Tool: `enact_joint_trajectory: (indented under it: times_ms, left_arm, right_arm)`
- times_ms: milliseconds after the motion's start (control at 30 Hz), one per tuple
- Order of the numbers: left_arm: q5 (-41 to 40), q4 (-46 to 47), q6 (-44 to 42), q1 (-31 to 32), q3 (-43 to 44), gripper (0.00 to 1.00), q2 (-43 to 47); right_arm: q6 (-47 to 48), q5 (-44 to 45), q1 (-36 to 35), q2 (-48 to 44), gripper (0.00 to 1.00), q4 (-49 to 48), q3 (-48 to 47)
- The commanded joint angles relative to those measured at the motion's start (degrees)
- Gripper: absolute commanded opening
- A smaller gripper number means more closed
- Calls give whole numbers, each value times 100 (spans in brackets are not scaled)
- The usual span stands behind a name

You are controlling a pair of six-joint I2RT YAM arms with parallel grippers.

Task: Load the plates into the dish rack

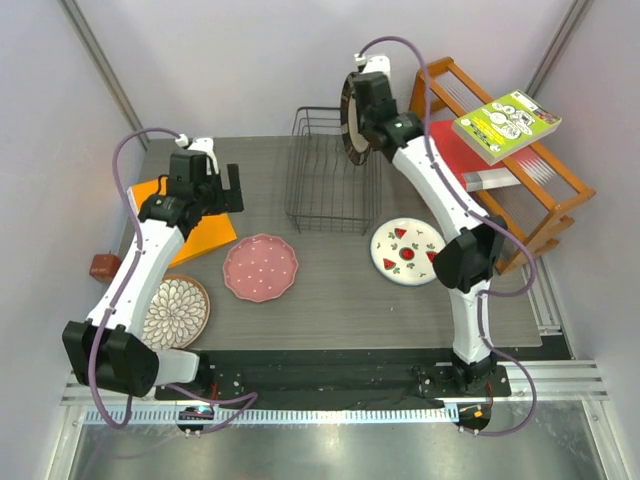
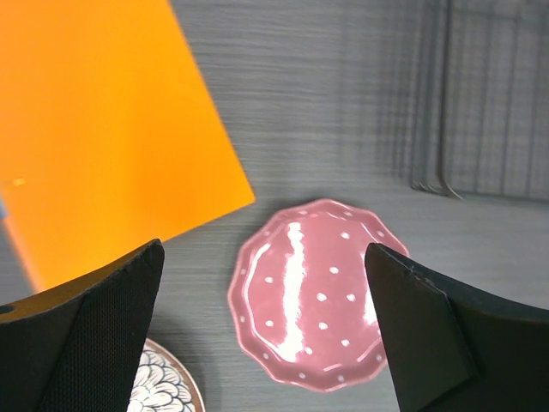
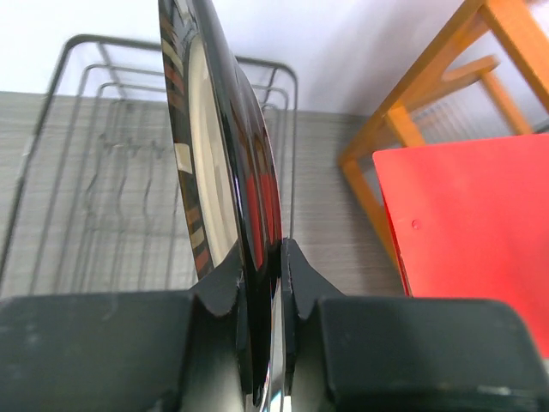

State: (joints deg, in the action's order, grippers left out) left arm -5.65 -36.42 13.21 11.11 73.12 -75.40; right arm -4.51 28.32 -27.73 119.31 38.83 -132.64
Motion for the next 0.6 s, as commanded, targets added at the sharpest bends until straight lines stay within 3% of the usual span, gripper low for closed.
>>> enact_joint_trajectory:
  times_ms: [0, 200, 567]
  left_arm:
    - [-1139, 382, 340, -22, -131, 99, 245]
    - [-956, 408, 515, -22, -377, 99, 367]
    - [-1193, 434, 604, -13, -430, 99, 298]
  right_arm:
    - [415, 1878, -242, -58, 1, -1948, -552]
    - [777, 2607, -339, 321, 1, -2283, -772]
    - [487, 2451, -277, 725, 1, -2046, -675]
